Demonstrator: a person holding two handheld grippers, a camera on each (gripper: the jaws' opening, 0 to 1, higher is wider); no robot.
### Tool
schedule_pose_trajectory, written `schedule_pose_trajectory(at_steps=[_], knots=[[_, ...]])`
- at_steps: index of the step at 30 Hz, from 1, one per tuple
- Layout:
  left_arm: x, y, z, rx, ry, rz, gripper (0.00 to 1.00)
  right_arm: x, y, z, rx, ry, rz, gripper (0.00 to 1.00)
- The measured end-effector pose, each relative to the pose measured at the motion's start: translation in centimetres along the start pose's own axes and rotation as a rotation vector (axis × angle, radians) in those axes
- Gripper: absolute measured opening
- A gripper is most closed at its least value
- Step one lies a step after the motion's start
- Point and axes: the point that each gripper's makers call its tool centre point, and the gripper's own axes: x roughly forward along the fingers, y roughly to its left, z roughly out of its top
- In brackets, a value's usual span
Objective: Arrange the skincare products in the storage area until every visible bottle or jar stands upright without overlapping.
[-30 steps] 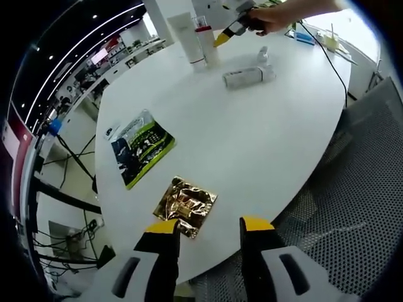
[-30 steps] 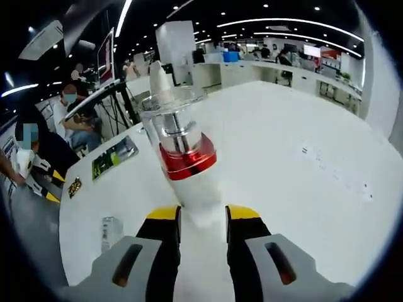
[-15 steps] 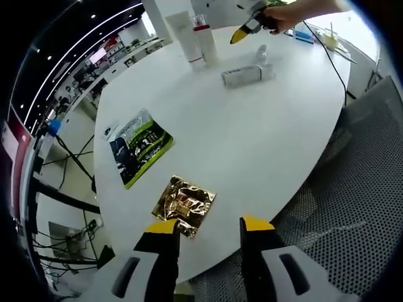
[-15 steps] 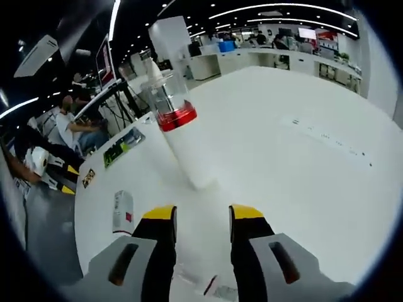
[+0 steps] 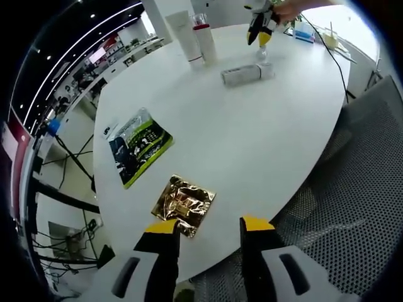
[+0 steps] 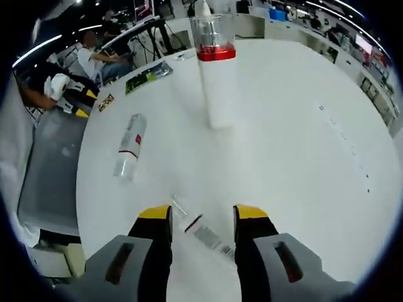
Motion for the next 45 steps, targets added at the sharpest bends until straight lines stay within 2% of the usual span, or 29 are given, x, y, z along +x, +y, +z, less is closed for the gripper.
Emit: schedule_pose_trajectory(at_steps=[3,5,9,12,15,16,20,24,27,28,31,33,37,39,42,45], knots=[[0.0,-0.1,0.0,0.001,0.003,-0.004,0.39,0.3,0.2,-0.7,-0.037,0.043,-0.001,0.33],[0.0,-0.2,-0.1,0.005,0.007,-0.008,0.39,0.5,0.2,-1.6,-0.082,0.096,-0.003,0.34],[0.1,-0.3,0.0,0.009,0.006,-0.013,0.39,1.1,0.1,-3.8,-0.228,0.236,-0.035,0.32],[0.1,-0.4,-0.1,0.011,0.01,-0.016,0.39,1.3,-0.4,-4.0,-0.378,0.289,-0.084,0.22],[0.1,-0.5,0.0,0.015,0.008,-0.021,0.39,1.6,0.0,-4.5,-0.393,0.328,-0.085,0.21],[0.1,-0.5,0.0,0.017,0.009,-0.024,0.39,1.8,-0.5,-4.3,-0.381,0.311,-0.083,0.21],[0.1,-0.9,0.2,0.028,0.001,-0.036,0.4,1.6,-0.6,-4.3,-0.322,0.318,-0.09,0.2],[0.1,-1.0,0.3,0.031,-0.006,-0.045,0.4,1.2,-0.6,-4.1,-0.248,0.29,-0.163,0.19],[0.0,-1.4,0.8,0.037,-0.022,-0.064,0.41,0.9,0.7,-3.0,-0.176,0.193,-0.186,0.19],[-0.2,-1.5,0.9,0.038,-0.029,-0.07,0.41,0.5,2.0,-2.4,-0.141,0.16,-0.173,0.19],[-0.5,-1.8,1.6,0.031,-0.064,-0.091,0.42,-0.4,4.3,-1.1,-0.082,0.084,-0.182,0.19],[-0.6,-2.2,1.9,0.015,-0.084,-0.112,0.43,-1.0,5.8,-0.1,-0.072,0.027,-0.183,0.19],[-0.8,-2.6,2.4,0.025,-0.107,-0.132,0.43,-1.7,8.6,1.5,0.079,-0.092,-0.175,0.19],[-0.8,-2.9,2.5,0.028,-0.113,-0.144,0.43,-2.1,9.4,2.1,0.116,-0.137,-0.183,0.19],[-0.9,-3.1,2.6,0.043,-0.121,-0.155,0.43,-2.9,11.9,3.9,0.242,-0.27,-0.161,0.19],[-1.0,-3.4,2.8,0.053,-0.128,-0.168,0.43,-3.4,14.2,5.1,0.29,-0.348,-0.145,0.19]])
